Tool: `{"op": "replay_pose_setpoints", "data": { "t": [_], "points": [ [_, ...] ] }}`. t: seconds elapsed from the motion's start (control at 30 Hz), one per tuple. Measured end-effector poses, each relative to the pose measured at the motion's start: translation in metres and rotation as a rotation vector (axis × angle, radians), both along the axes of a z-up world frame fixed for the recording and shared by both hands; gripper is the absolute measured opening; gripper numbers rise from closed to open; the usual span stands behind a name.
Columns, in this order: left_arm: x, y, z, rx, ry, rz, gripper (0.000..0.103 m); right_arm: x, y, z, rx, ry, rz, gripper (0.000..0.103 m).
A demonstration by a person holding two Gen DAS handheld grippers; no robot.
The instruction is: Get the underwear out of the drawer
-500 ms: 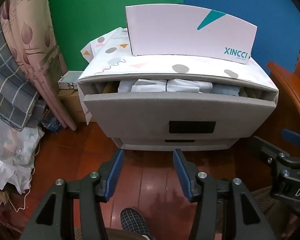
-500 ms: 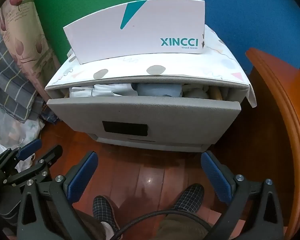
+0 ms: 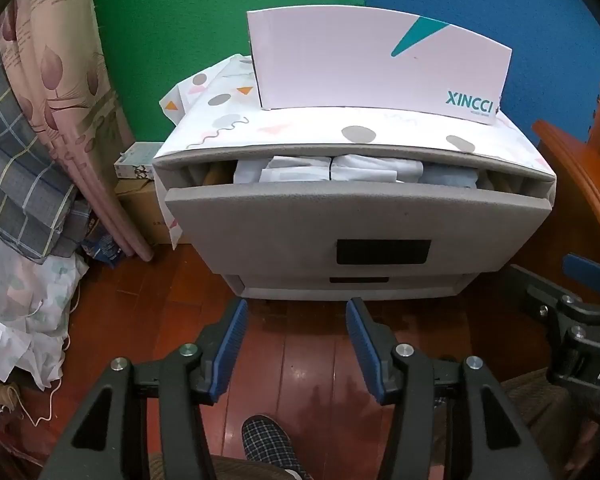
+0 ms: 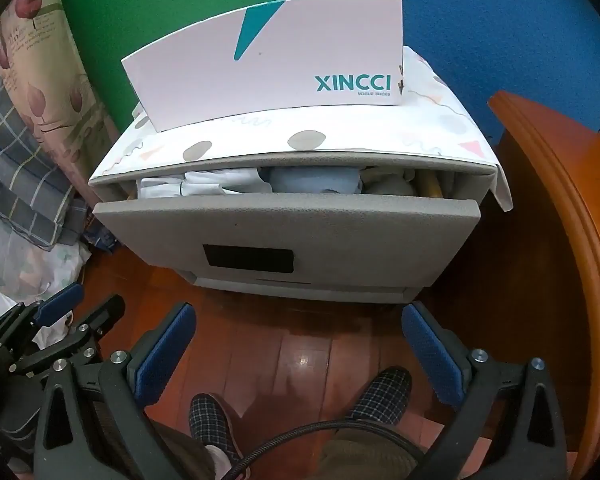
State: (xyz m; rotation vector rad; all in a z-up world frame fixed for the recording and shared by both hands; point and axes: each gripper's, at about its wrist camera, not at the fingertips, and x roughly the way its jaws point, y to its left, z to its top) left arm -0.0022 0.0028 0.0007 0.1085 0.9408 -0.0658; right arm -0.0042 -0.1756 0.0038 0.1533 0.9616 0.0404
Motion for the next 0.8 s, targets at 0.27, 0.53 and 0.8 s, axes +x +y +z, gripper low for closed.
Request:
{"op": "replay_pose_setpoints", "data": {
  "t": [0.27, 0.53, 0.8],
  "points": [
    [-0.0003, -0.0035, -0.0039, 0.006, 0.005, -0.001, 0.053, -0.0005, 0.0003, 0.0014, -0.001, 0.001, 0.0, 0.102],
    [-0.0001, -0.0019, -0.0049, 0.001, 0.009, -0.003, 0.053, -0.0005, -0.0001, 0.0, 0.001, 0.002, -0.001, 0.102],
    [0.001, 0.0004, -0.0043, -0.002, 0.011, -0.004, 0.053, -0.0003, -0.0006, -0.0002, 0.0, 0.003, -0.003, 0.102]
  ]
}}
